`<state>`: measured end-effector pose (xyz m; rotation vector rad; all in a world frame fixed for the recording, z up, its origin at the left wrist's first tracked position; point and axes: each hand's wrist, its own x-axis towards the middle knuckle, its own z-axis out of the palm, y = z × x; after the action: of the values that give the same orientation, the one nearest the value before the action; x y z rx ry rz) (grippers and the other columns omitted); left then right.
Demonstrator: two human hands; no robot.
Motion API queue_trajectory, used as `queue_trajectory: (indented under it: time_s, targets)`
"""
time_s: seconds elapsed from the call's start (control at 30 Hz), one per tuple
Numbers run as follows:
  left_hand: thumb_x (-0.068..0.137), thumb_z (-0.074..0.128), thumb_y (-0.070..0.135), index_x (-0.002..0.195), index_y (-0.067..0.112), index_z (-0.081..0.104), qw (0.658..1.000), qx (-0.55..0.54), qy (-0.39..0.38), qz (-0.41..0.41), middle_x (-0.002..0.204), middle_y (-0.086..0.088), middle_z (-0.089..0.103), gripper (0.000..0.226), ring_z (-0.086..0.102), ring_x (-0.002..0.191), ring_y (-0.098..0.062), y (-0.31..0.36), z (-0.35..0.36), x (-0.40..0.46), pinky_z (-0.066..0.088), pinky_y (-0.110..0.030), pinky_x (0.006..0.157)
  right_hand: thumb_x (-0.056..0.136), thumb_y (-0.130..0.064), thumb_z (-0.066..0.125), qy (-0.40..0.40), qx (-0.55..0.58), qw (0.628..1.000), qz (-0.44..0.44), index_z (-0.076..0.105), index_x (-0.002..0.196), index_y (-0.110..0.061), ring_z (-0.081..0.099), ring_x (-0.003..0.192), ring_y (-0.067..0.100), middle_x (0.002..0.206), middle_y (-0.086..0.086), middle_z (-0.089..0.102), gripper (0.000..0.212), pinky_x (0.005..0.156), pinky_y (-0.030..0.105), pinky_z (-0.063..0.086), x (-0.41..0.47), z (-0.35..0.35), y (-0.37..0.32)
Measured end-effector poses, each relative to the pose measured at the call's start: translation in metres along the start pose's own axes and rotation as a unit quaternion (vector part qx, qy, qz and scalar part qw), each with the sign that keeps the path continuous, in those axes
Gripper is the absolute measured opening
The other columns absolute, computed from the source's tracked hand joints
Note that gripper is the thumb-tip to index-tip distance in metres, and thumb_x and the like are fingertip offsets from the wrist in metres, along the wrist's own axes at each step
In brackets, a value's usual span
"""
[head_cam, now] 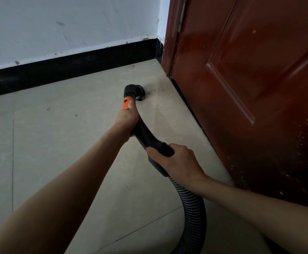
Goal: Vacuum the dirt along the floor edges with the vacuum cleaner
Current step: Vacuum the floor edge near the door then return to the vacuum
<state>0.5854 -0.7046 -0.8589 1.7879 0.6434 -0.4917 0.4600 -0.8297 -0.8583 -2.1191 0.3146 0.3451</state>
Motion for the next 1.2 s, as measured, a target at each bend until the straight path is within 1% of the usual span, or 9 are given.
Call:
queue_trajectory:
  time_s: [0.13,0.2,0.4,0.57,0.7,0.83,1.0,1.1,1.2]
  targets:
    - [0.098,0.025,0.054,0.108,0.006,0.042,1.000,0.009,-0.013,0.011,0.083,-0.008,0.050,0.051,0.053,0.074,-0.021,0.003,0.007,0.000,0.044,-0.031,0.056,0.061,-0.075,0.057,0.014,0.016,1.000,0.002,0.052,0.058,-0.022,0.048,0.045,0.001,0.045,-0.016,0.051,0.053,0.049,0.022,0.037,0.000,-0.002,0.006]
    - [0.098,0.024,0.054,0.107,0.006,0.043,1.000,0.015,-0.016,0.011,0.083,-0.008,0.050,0.052,0.054,0.077,-0.022,0.003,0.011,0.000,0.045,-0.033,0.061,0.061,-0.075,0.058,0.021,0.024,0.999,0.004,0.051,0.058,-0.022,0.048,0.045,0.001,0.044,-0.017,0.050,0.054,0.048,0.022,0.037,-0.001,-0.002,0.010]
    - [0.099,0.023,0.055,0.105,0.006,0.042,0.999,0.023,-0.022,0.022,0.082,-0.007,0.051,0.053,0.053,0.073,-0.020,0.003,0.021,0.002,0.046,-0.033,0.061,0.056,-0.078,0.055,0.034,0.039,0.999,0.009,0.055,0.061,-0.020,0.050,0.048,0.003,0.049,-0.012,0.053,0.059,0.049,0.024,0.040,-0.003,-0.004,0.016]
    - [0.098,0.026,0.055,0.104,0.007,0.042,0.999,0.008,-0.033,0.022,0.082,-0.008,0.051,0.051,0.053,0.073,-0.020,0.010,0.026,0.007,0.048,-0.035,0.069,0.059,-0.076,0.055,0.044,0.030,0.999,0.009,0.053,0.060,-0.022,0.052,0.051,0.007,0.053,-0.010,0.053,0.054,0.051,0.025,0.040,0.007,-0.008,0.015]
    - [0.098,0.025,0.056,0.102,0.007,0.042,0.998,0.024,-0.037,0.032,0.082,-0.008,0.051,0.052,0.053,0.072,-0.019,0.018,0.038,0.011,0.047,-0.033,0.064,0.060,-0.076,0.054,0.053,0.041,0.998,0.007,0.055,0.064,-0.023,0.054,0.055,0.007,0.056,-0.009,0.055,0.053,0.052,0.025,0.042,0.012,-0.011,0.019]
    - [0.099,0.025,0.055,0.107,0.007,0.042,0.997,0.028,-0.056,0.047,0.083,-0.007,0.050,0.051,0.052,0.073,-0.019,0.023,0.052,0.014,0.048,-0.035,0.074,0.061,-0.076,0.053,0.068,0.046,0.997,0.010,0.055,0.065,-0.023,0.055,0.055,0.006,0.058,-0.009,0.056,0.054,0.052,0.023,0.044,0.014,-0.016,0.027]
    - [0.098,0.028,0.054,0.106,0.008,0.042,0.995,0.034,-0.074,0.056,0.082,-0.005,0.049,0.049,0.051,0.072,-0.017,0.027,0.070,0.013,0.046,-0.030,0.062,0.059,-0.079,0.052,0.094,0.043,0.994,0.031,0.057,0.068,-0.022,0.056,0.053,0.004,0.058,-0.009,0.057,0.058,0.052,0.023,0.045,0.012,-0.022,0.037]
    - [0.098,0.028,0.054,0.102,0.008,0.044,0.995,0.036,-0.075,0.058,0.080,-0.004,0.049,0.049,0.050,0.070,-0.016,0.027,0.078,0.013,0.045,-0.031,0.066,0.059,-0.080,0.052,0.098,0.046,0.994,0.032,0.058,0.070,-0.021,0.059,0.058,0.009,0.061,-0.007,0.059,0.060,0.056,0.028,0.049,0.012,-0.026,0.041]
    - [0.098,0.027,0.056,0.103,0.008,0.044,0.995,0.025,-0.085,0.052,0.080,-0.004,0.049,0.051,0.050,0.070,-0.016,0.028,0.081,0.011,0.047,-0.032,0.070,0.060,-0.078,0.053,0.104,0.033,0.993,0.034,0.056,0.070,-0.021,0.059,0.060,0.011,0.061,-0.007,0.058,0.058,0.056,0.028,0.048,0.013,-0.028,0.041]
